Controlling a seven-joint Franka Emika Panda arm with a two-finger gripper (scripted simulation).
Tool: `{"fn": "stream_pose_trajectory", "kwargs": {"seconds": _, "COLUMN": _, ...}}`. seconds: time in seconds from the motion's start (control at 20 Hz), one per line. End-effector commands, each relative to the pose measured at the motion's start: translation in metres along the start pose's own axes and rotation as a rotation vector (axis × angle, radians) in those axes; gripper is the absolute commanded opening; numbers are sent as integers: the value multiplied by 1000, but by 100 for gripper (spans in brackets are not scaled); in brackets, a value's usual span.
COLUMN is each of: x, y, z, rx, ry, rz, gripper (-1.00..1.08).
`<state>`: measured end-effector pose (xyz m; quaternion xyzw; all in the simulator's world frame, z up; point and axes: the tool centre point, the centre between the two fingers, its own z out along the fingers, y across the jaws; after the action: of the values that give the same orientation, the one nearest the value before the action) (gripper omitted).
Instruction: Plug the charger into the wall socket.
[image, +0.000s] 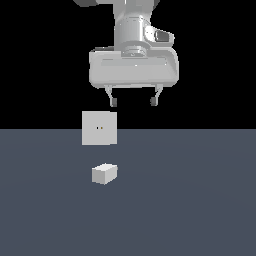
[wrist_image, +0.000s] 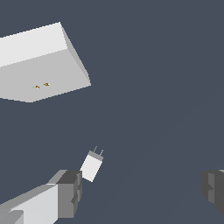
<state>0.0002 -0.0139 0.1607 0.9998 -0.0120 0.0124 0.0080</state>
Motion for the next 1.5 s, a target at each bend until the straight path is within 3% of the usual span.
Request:
{"fn": "stream_pose_trajectory", "kwargs": {"seconds": 0.0, "x": -3, "y": -1, "z": 2, "rx": -2, "ry": 12, "rz": 12, "gripper": 100}}
{"fn": "stream_pose_trajectory", "kwargs": {"seconds": 1.45, "x": -45, "y": -39, "z": 58, "rx": -58, "ry": 293, "rz": 300, "gripper": 100}}
